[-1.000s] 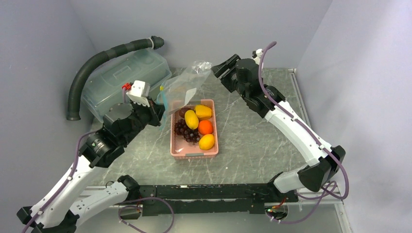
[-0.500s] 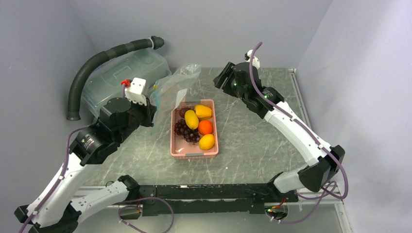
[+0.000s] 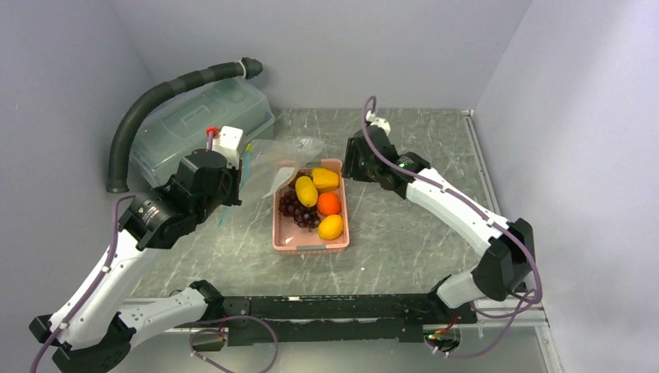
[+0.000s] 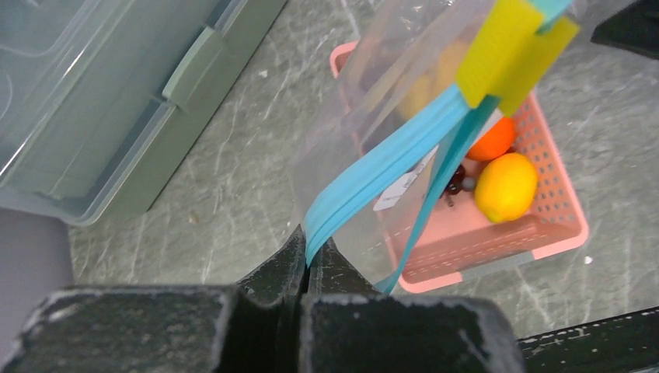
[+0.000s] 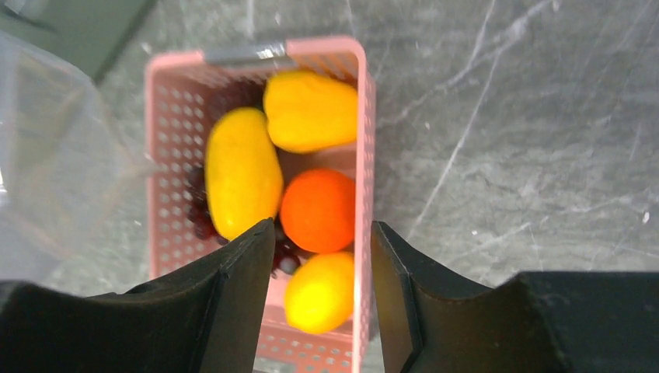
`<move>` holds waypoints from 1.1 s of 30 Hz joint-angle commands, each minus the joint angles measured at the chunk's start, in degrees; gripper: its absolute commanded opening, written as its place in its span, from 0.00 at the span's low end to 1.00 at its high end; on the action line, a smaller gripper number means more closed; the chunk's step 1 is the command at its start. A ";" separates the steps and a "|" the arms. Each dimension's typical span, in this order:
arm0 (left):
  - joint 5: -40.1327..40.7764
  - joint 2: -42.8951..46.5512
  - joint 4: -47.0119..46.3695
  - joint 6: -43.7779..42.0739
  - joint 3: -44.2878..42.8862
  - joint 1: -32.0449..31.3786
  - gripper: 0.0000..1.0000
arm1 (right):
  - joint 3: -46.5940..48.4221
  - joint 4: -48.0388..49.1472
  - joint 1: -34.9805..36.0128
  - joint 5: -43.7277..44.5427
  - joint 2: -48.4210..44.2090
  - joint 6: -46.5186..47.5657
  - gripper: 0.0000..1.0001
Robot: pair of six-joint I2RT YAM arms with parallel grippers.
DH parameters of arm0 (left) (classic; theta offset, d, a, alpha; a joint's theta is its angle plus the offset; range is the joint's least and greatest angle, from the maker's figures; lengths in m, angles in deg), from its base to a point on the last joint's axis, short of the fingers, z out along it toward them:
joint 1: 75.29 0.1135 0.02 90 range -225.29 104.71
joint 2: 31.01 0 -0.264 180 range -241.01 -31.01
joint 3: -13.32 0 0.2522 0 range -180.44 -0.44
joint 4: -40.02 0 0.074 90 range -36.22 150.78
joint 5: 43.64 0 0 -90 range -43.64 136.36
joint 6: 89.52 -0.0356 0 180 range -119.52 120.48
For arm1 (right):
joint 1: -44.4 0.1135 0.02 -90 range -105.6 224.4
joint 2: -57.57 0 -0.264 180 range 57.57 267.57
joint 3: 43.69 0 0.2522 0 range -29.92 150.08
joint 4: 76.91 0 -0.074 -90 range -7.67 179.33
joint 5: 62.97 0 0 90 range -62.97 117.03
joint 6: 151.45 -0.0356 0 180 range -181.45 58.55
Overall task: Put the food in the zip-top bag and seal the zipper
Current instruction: Move the bin to the center of the board.
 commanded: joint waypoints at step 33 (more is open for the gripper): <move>10.59 2.39 9.41 5.34 -0.75 0.16 0.00 | -5.58 0.14 3.66 4.08 15.61 2.96 0.09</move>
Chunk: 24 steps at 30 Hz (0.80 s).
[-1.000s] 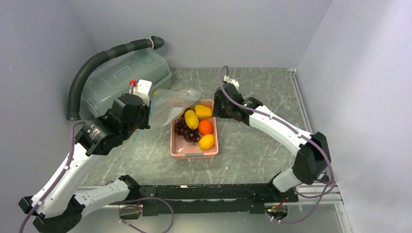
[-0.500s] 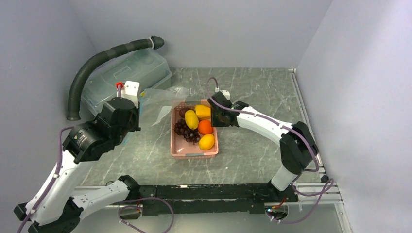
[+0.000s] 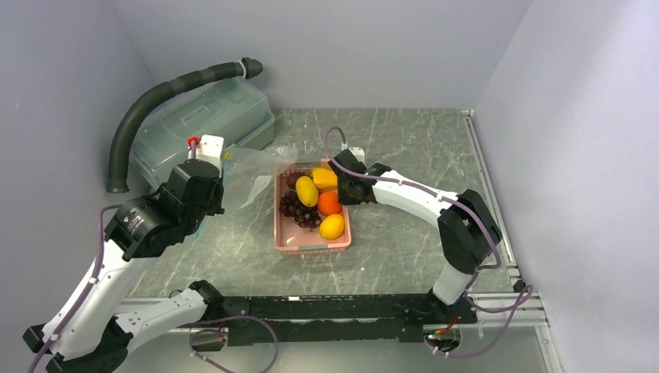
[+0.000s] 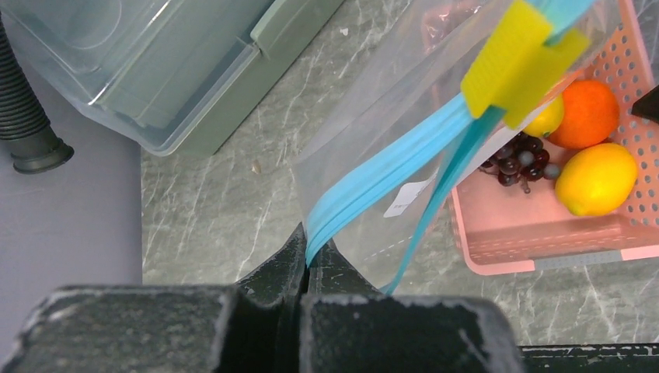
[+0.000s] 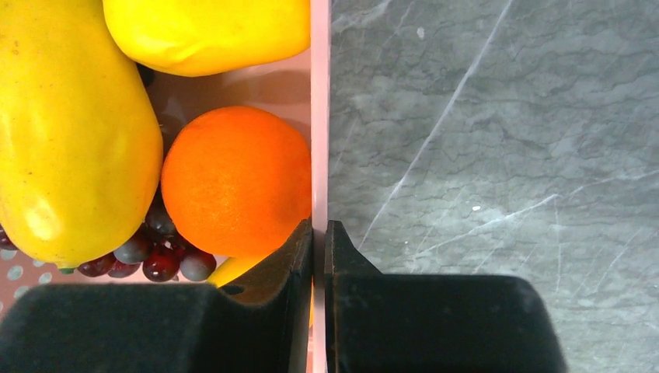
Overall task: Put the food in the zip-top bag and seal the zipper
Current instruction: Move the bin to the center of the board.
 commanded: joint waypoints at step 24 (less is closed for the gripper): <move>-1.47 1.77 -6.57 2.02 7.72 0.15 0.00 | -1.62 -4.99 -15.62 5.49 -3.61 15.20 0.00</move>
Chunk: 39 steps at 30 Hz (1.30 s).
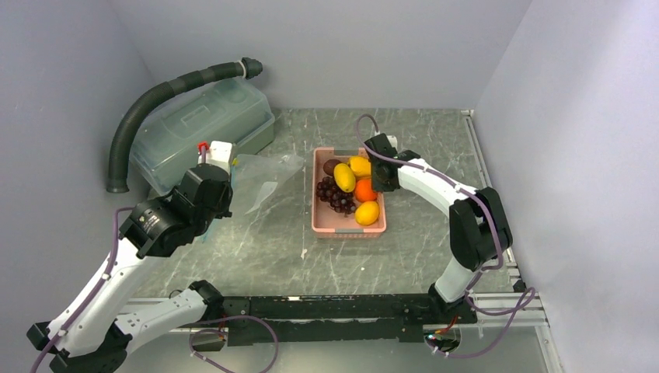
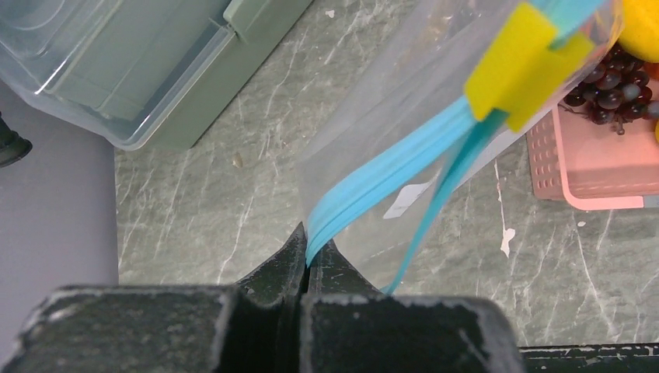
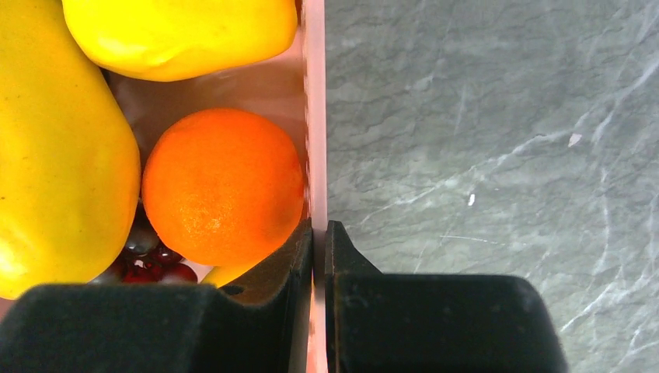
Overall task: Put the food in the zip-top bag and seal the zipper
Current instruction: Move the bin to the center of the board.
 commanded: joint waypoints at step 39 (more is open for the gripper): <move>3.98 11.98 -11.85 -0.26 13.31 0.18 0.00 | 20.87 -0.54 21.63 -3.35 7.62 -13.82 0.53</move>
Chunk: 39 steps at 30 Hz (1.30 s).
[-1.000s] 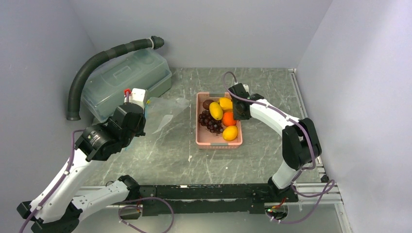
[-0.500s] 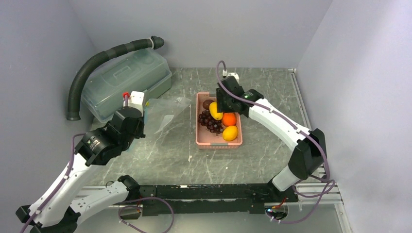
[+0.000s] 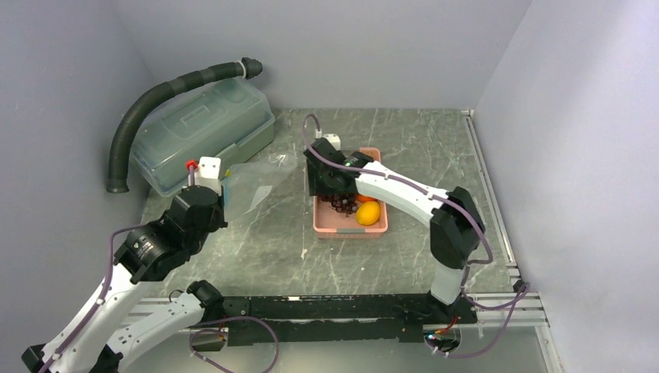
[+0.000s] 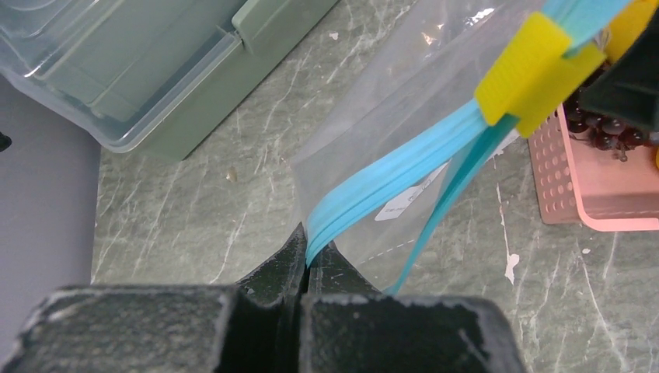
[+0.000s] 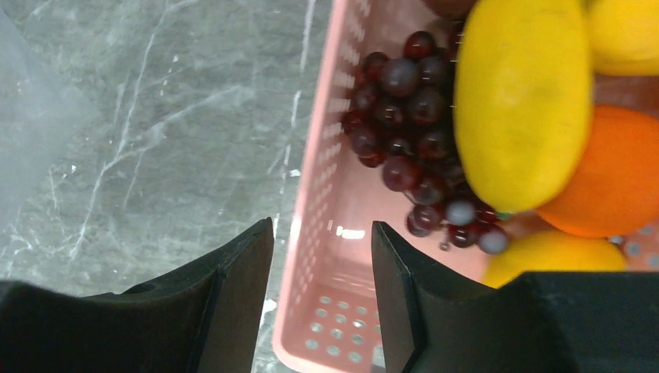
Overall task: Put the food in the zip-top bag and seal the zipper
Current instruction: Move the bin to the center of the board.
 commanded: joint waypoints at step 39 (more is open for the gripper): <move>-0.67 2.20 -3.10 0.53 2.19 0.50 0.00 | 0.86 -0.81 -0.87 12.61 6.25 -4.52 0.00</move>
